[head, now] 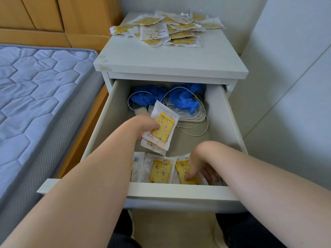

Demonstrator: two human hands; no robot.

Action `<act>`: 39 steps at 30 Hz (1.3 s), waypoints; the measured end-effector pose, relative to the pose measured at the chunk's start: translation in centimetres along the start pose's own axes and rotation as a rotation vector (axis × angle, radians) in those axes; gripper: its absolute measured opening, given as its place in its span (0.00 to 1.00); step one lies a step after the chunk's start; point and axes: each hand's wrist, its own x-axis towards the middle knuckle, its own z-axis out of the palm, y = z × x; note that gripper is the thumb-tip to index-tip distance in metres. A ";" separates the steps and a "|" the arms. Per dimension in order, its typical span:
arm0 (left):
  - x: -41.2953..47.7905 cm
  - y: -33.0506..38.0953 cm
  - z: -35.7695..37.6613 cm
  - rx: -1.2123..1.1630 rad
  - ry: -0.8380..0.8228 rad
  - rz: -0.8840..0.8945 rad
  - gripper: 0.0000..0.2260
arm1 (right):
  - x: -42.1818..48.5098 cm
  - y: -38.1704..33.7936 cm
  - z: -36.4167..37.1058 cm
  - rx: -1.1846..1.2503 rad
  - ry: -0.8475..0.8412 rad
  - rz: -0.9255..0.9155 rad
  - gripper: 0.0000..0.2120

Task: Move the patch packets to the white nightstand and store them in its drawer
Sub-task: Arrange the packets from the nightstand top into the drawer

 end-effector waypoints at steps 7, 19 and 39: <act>-0.6 0.2 0.4 0.190 -0.133 0.113 0.16 | -0.9 4.0 -2.7 0.813 1.091 -0.397 0.18; -0.9 0.8 1.5 0.211 -0.171 0.369 0.24 | -1.8 5.1 -2.8 0.810 1.126 -0.484 0.07; 1.8 -0.8 6.1 1.013 -0.484 0.162 0.24 | 3.7 2.8 -0.8 -0.033 0.498 -0.141 0.19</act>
